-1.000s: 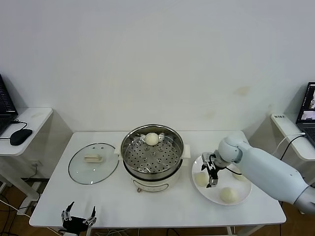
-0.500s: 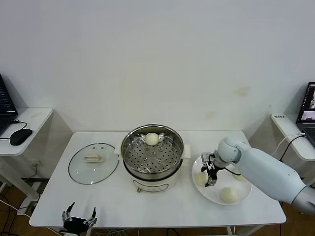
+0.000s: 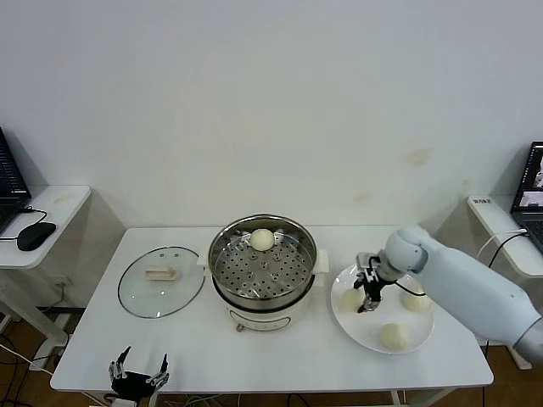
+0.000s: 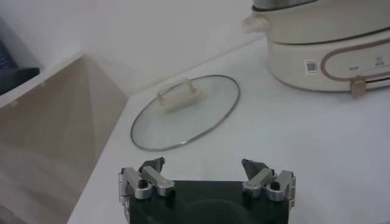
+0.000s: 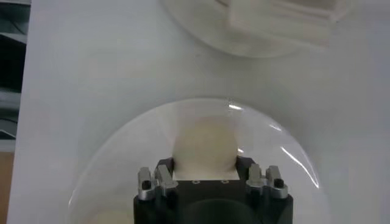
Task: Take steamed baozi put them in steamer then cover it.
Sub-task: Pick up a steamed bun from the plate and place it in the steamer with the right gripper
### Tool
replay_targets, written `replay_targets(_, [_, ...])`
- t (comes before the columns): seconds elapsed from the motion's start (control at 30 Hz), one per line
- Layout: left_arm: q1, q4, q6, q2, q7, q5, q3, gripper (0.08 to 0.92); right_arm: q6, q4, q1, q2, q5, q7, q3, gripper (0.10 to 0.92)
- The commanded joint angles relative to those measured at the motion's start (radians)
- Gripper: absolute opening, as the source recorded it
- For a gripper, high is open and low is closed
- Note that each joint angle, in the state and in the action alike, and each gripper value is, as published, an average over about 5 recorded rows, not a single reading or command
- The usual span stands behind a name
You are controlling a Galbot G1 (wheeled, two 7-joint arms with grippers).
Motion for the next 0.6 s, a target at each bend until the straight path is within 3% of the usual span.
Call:
replay_targets(0.03, [-0.014,-0.005,0.001,0.008,0.002,-0.006,0.000,0.823,-0.024,0.092,0.261,-0.140,0.152,-0.058,-0.116,0.619])
replay_targets(0.33, [-0.021,-0.019,0.001,0.013,0.000,-0.017,0.000,0.823,-0.051,0.062,0.699,-0.042,0.346,-0.106,-0.378,0.619])
replay_targets(0.6, [-0.018,-0.034,0.000,0.018,-0.005,-0.028,-0.012,0.823,-0.102,0.005,0.791,0.169,0.447,-0.114,-0.403,0.619])
